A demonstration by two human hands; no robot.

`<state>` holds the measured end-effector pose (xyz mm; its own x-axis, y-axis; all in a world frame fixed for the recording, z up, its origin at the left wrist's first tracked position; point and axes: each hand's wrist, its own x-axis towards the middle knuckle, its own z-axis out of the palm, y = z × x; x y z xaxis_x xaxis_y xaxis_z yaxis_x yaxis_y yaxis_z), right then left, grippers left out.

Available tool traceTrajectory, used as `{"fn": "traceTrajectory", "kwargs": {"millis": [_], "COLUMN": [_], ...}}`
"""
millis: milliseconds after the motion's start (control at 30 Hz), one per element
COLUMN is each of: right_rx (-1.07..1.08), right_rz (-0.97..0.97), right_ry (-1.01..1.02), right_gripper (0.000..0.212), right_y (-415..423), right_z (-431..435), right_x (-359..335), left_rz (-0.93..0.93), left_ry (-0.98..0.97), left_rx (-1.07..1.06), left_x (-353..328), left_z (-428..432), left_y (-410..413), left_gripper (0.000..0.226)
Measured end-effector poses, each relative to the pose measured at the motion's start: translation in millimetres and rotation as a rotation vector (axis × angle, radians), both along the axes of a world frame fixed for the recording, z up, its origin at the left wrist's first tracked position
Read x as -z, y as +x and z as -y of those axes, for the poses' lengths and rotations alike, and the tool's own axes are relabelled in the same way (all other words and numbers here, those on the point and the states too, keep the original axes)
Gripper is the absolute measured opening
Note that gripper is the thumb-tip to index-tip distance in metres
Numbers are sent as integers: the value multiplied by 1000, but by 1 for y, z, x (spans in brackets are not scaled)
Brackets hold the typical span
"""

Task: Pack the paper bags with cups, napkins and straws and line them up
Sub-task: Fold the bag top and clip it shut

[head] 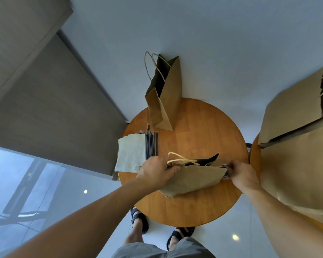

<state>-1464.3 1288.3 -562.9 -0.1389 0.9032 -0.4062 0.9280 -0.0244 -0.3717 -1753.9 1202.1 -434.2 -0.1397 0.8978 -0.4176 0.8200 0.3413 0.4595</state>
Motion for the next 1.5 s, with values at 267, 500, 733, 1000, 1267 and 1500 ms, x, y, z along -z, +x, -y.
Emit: {"fn": "traceTrajectory", "kwargs": {"millis": [267, 500, 733, 1000, 1267, 1500], "right_rx": [455, 293, 201, 66, 112, 97], "right_rz": [-545, -997, -1063, -923, -932, -904], "right_ry": [172, 203, 67, 70, 36, 89], "right_gripper": [22, 22, 22, 20, 12, 13], "right_y": [-3, -35, -82, -95, -101, -102], "right_z": [15, 45, 62, 77, 85, 98], "right_x": [-63, -164, -195, -187, -185, -184], "left_rz": [-31, -20, -42, -26, -36, 3], "left_ry": [-30, -51, -28, -1, -5, -17], "left_rx": [19, 6, 44, 37, 57, 29], "left_x": [-8, -21, -29, -26, -26, -22], "left_z": [0, 1, 0, 5, 6, 6], "left_y": [2, 0, -5, -6, -8, -9], "left_gripper": [34, 38, 25, 19, 23, 29]}}
